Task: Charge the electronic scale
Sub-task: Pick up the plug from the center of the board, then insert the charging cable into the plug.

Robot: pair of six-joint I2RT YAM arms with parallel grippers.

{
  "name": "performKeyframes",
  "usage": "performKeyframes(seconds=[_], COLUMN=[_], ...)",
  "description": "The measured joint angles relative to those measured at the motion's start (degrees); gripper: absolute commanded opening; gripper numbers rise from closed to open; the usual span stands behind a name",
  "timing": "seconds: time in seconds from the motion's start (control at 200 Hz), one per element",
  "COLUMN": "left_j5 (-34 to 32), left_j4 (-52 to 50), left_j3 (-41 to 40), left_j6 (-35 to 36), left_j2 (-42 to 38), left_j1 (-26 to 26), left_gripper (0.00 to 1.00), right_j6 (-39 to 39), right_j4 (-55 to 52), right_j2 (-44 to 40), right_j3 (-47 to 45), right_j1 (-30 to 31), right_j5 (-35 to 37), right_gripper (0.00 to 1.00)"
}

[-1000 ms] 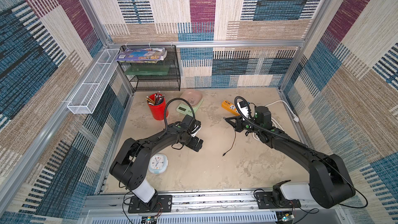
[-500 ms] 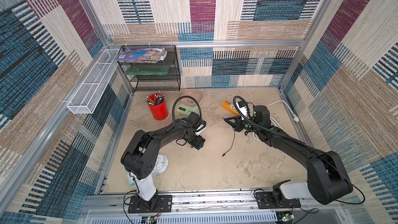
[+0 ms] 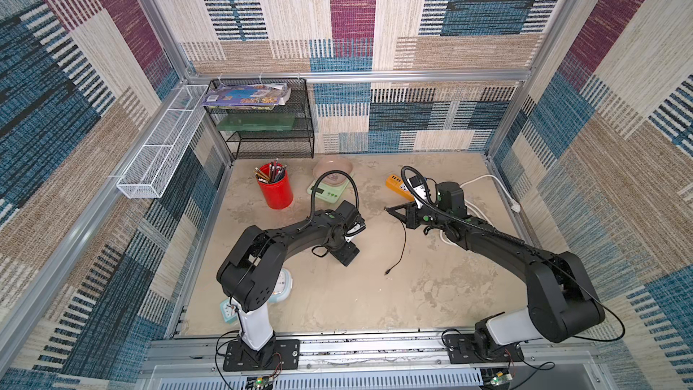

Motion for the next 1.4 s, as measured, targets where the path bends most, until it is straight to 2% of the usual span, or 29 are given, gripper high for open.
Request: performKeyframes(seconds=[0.165, 0.26, 0.556, 0.646, 0.751, 1.001, 1.237, 1.402], left_j5=[-1.05, -1.09, 1.95, 4.07, 6.25, 7.69, 7.74, 7.72], left_j4=[-0.24, 0.09, 8.33, 13.0, 17.07, 26.53, 35.39, 37.46], left_j3=[0.55, 0.31, -4.26, -7.37, -10.14, -16.9, -24.87, -25.9], left_j6=[0.0, 0.04, 3.76, 6.82, 11.3, 22.47, 31.61, 35.89], left_j2=[0.63, -0.2, -14.38, -20.09, -25.94, -36.68, -42.25, -42.82], left_j1=[-0.09, -0.31, -1.66, -1.9, -1.9, -1.9, -1.88, -1.88], left_gripper=[0.46, 0.38, 0.36, 0.3, 0.29, 0.29, 0.25, 0.24], right_j6=[0.68, 1.53, 1.84, 0.37, -1.51, -5.07, -6.64, -8.07], right_j4=[-0.2, -0.31, -5.84, -9.84, -14.4, -26.05, -32.48, -37.05], right_j2=[0.0, -0.33, -9.75, -13.07, -15.23, -13.05, -10.34, -8.24], right_j3=[0.2, 0.33, 0.37, 1.42, 4.04, 12.07, 16.52, 19.54], right_j1=[-0.24, -0.52, 0.04, 1.46, 4.98, 12.74, 14.23, 15.63], right_j5=[-0.68, -1.95, -7.5, -7.91, -7.61, -5.22, -3.32, -1.42], right_gripper=[0.0, 0.0, 0.0, 0.0, 0.0, 0.0, 0.0, 0.0])
